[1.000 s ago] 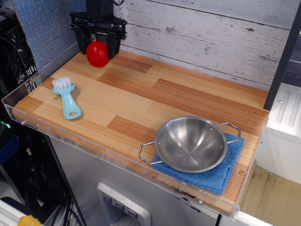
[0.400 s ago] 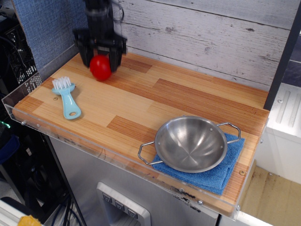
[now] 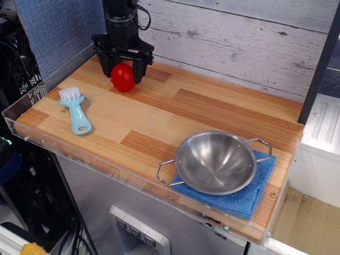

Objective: Move the tomato to the center of the table.

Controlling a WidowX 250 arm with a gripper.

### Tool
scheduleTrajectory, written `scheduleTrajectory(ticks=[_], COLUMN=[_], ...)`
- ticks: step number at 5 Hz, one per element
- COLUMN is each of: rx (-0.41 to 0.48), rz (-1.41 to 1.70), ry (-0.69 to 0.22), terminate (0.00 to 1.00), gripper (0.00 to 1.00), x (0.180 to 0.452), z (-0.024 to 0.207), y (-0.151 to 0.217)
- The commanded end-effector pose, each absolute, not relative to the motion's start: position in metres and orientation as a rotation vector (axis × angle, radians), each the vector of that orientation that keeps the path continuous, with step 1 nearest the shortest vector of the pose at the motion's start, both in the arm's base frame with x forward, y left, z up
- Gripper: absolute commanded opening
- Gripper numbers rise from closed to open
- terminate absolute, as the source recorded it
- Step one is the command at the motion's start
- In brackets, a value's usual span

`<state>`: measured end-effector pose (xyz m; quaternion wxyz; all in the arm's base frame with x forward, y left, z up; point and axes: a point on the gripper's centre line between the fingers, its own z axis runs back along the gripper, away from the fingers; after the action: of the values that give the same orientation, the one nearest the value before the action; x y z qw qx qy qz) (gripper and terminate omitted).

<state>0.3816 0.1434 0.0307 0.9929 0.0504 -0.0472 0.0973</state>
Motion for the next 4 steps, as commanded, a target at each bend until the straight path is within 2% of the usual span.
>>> scheduleTrajectory(ticks=[1,4], rx=[0.117,0.065], rz=[0.199,0.180], ry=[-0.140,-0.203], terminate=[0.00,0.00], gripper=[1.00,1.00], x=[0.378,0.364], z=[0.054,0.094], y=[0.162,0.158])
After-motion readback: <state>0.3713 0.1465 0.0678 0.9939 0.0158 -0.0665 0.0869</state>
